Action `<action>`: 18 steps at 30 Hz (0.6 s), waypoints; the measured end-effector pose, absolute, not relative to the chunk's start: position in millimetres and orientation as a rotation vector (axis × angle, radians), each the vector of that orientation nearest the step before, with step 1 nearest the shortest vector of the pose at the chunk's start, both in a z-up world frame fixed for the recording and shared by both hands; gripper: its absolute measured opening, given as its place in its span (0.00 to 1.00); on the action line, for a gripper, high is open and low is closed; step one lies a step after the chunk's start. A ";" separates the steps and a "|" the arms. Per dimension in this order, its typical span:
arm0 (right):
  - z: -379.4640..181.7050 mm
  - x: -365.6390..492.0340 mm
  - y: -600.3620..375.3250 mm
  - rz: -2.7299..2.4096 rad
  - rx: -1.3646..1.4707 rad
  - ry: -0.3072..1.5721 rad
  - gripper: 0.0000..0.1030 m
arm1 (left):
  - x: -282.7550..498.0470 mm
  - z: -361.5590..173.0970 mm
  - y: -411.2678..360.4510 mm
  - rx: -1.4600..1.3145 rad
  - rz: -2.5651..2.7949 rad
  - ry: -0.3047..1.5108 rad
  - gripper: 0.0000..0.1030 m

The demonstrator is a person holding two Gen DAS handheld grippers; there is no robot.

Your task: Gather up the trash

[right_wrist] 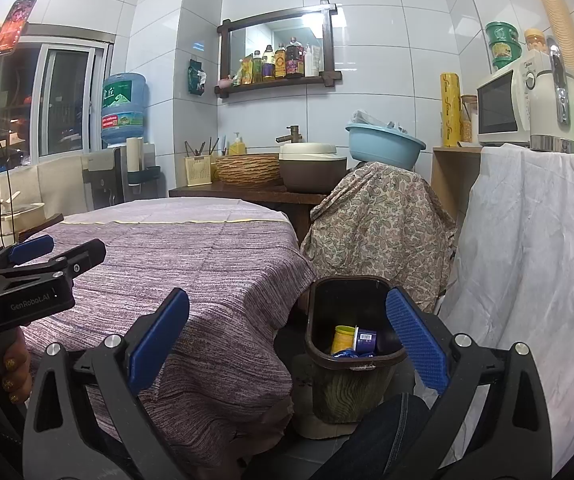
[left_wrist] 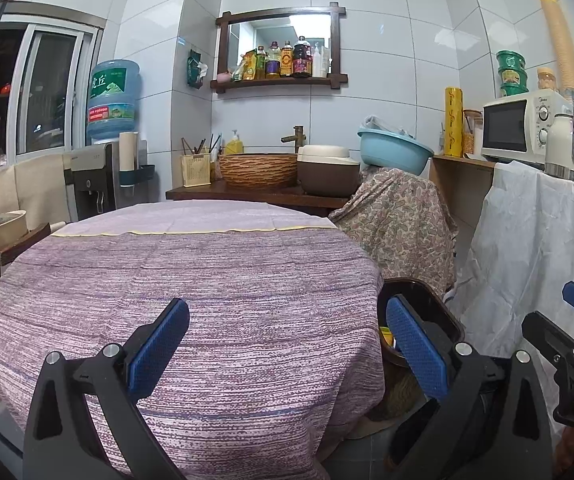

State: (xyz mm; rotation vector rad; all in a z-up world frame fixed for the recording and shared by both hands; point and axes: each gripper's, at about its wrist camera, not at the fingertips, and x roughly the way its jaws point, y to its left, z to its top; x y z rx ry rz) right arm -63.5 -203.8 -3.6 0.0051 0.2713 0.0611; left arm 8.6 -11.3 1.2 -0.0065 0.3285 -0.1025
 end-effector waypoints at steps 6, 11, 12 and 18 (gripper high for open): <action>-4.0 -64.0 -203.5 0.063 0.005 0.275 0.95 | 10.0 0.2 -11.5 -0.009 -0.105 0.336 0.95; -4.3 -63.5 -203.8 0.063 0.005 0.276 0.95 | 10.0 -0.5 -12.6 -0.009 -0.101 0.339 0.95; -4.2 -63.1 -204.3 0.064 0.005 0.276 0.95 | 10.0 -0.4 -12.5 -0.009 -0.101 0.339 0.95; -4.6 -63.2 -203.5 0.063 0.005 0.279 0.95 | 9.9 -2.2 -11.0 -0.017 -0.090 0.338 0.95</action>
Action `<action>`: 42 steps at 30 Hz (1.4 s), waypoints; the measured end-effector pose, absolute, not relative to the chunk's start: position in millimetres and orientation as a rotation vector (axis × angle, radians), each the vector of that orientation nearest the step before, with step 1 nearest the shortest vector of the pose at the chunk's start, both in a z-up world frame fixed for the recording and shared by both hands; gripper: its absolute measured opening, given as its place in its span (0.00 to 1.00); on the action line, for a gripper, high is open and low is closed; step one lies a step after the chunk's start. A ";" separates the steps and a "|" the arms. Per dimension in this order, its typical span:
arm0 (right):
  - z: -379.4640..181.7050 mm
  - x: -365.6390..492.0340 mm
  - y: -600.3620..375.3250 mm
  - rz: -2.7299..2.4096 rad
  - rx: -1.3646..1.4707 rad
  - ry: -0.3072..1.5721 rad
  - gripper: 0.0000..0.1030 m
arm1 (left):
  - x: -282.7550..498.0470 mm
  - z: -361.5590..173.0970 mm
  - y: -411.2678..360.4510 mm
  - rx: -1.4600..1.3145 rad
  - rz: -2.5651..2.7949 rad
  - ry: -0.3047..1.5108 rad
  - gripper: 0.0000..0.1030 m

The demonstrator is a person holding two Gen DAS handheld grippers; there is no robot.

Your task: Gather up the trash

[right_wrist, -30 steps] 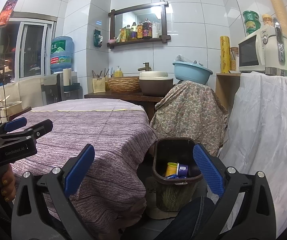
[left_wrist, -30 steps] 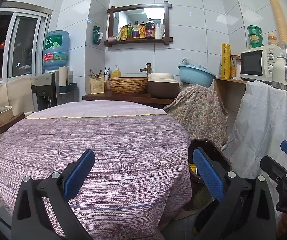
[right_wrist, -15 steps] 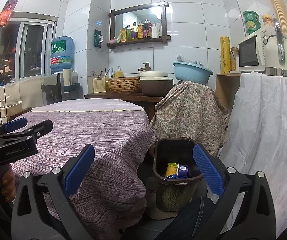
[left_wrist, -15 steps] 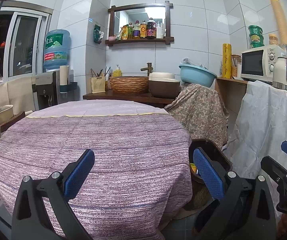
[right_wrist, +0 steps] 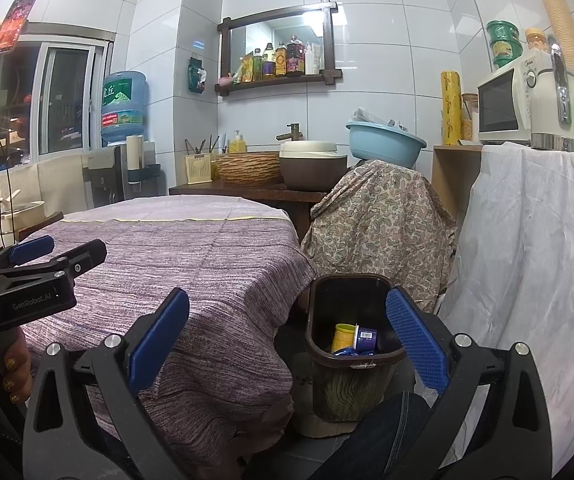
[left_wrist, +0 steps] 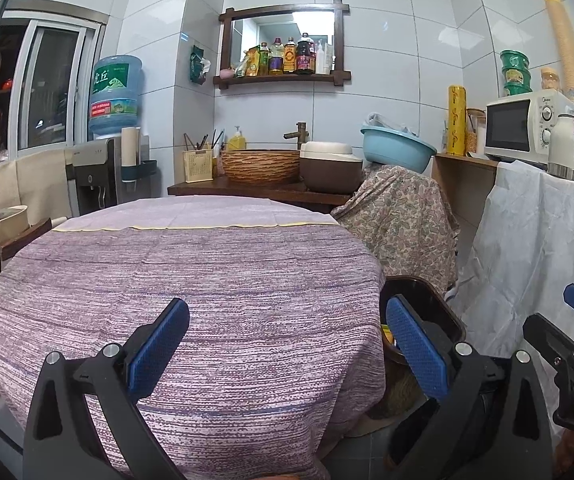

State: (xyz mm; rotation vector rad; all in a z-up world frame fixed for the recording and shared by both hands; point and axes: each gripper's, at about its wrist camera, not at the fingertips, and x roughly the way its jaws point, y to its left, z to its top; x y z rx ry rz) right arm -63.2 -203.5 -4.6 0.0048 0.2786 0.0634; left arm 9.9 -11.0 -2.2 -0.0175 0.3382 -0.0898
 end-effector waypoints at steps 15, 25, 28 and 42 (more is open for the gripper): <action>-4.9 -63.5 -203.7 0.065 0.005 0.281 0.95 | 8.1 -4.3 -13.6 -0.015 -0.083 0.340 0.95; -7.2 -64.0 -204.3 0.066 0.006 0.284 0.95 | 10.0 -4.1 -13.0 -0.012 -0.076 0.348 0.95; -6.9 -63.0 -204.7 0.067 0.005 0.285 0.95 | 9.8 -4.8 -13.0 -0.010 -0.078 0.348 0.95; -8.3 -63.5 -204.9 0.069 0.006 0.286 0.95 | 10.9 -4.2 -11.6 -0.009 -0.077 0.347 0.95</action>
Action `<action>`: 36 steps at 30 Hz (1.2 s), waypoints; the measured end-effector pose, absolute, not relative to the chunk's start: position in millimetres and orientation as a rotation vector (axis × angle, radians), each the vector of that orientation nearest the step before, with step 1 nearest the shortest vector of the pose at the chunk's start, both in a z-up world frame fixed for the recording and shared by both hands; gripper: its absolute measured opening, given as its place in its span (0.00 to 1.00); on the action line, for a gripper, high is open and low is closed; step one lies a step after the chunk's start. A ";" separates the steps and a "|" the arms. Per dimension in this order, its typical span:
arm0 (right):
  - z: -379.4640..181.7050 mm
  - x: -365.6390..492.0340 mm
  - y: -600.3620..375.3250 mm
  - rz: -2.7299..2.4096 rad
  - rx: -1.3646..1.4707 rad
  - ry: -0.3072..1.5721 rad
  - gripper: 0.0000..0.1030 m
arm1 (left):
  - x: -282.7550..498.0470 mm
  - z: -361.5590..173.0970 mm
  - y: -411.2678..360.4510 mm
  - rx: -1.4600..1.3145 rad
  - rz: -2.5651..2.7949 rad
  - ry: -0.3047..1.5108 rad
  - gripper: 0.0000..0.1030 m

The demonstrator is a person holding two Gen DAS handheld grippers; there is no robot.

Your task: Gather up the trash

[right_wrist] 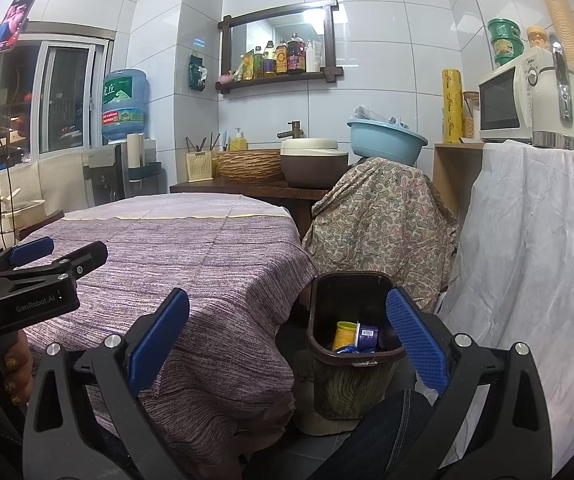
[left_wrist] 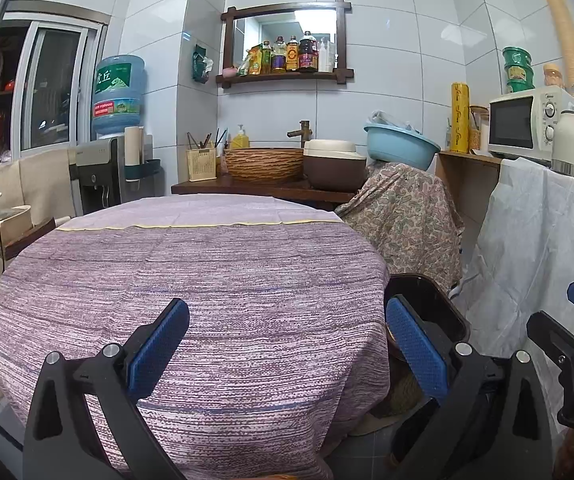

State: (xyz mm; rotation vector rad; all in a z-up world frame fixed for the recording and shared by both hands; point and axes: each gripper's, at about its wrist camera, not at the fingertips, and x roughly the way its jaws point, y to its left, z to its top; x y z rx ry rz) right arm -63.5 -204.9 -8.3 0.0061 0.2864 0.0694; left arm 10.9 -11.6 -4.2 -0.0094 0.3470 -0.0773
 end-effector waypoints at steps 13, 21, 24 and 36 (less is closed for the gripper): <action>-8.8 -62.6 -205.2 0.071 0.007 0.289 0.95 | 10.2 -3.6 -11.2 -0.007 -0.079 0.346 0.95; -8.4 -62.2 -205.8 0.071 0.008 0.290 0.95 | 10.5 -3.9 -12.1 -0.008 -0.079 0.346 0.95; -8.2 -61.3 -206.1 0.072 0.008 0.291 0.95 | 10.5 -4.2 -11.9 -0.009 -0.078 0.347 0.95; -7.9 -60.6 -205.2 0.073 0.010 0.295 0.95 | 10.9 -4.9 -10.0 -0.010 -0.077 0.352 0.95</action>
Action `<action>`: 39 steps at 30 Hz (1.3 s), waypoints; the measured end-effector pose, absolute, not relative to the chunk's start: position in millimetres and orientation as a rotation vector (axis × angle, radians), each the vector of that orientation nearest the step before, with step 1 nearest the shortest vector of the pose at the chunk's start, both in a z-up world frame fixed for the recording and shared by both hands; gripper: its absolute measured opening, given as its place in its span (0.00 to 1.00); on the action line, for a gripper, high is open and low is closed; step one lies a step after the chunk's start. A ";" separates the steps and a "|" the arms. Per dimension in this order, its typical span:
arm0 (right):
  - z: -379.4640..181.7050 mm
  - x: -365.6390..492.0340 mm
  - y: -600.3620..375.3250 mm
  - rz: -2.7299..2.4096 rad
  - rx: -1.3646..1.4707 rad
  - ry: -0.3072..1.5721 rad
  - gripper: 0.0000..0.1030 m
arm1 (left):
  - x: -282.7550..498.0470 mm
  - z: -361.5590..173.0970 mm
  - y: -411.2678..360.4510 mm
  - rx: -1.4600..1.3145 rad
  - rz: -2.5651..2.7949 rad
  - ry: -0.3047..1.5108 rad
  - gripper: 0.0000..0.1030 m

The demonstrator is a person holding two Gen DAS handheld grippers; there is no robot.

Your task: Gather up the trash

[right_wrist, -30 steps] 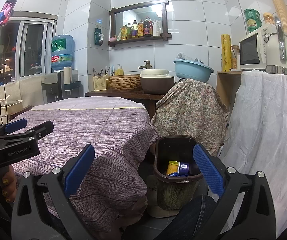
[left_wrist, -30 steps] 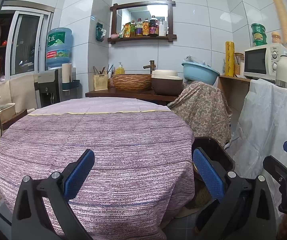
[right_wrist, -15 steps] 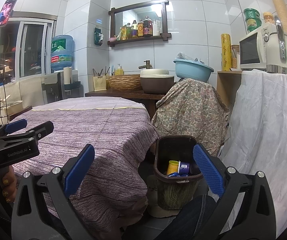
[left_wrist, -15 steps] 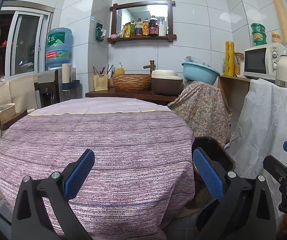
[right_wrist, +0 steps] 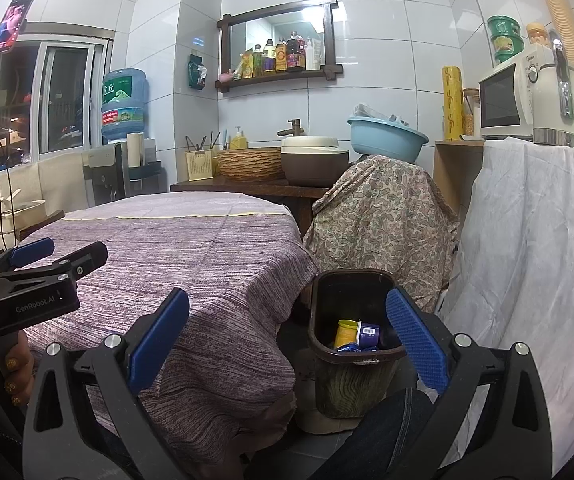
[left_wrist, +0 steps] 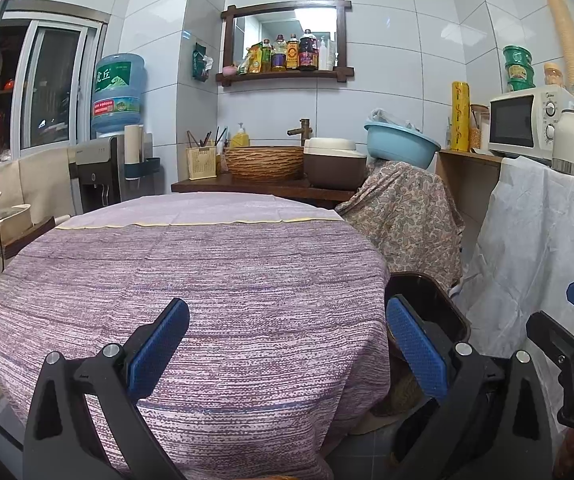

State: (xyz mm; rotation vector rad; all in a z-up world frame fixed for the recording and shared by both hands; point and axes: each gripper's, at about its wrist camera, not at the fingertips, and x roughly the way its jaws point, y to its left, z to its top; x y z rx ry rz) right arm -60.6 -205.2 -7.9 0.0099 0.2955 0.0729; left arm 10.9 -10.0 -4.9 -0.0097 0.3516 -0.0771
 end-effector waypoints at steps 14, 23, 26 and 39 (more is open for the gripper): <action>-9.2 -60.3 -204.9 0.074 0.011 0.299 0.95 | 10.8 -6.0 -9.4 -0.009 -0.077 0.353 0.95; -9.6 -60.2 -205.0 0.075 0.012 0.300 0.95 | 11.1 -6.6 -8.6 -0.009 -0.079 0.354 0.95; -9.1 -59.6 -205.5 0.075 0.012 0.300 0.95 | 11.2 -6.6 -8.6 -0.008 -0.079 0.354 0.95; -9.2 -60.0 -205.0 0.075 0.012 0.300 0.95 | 11.0 -9.2 -6.1 -0.011 -0.081 0.355 0.95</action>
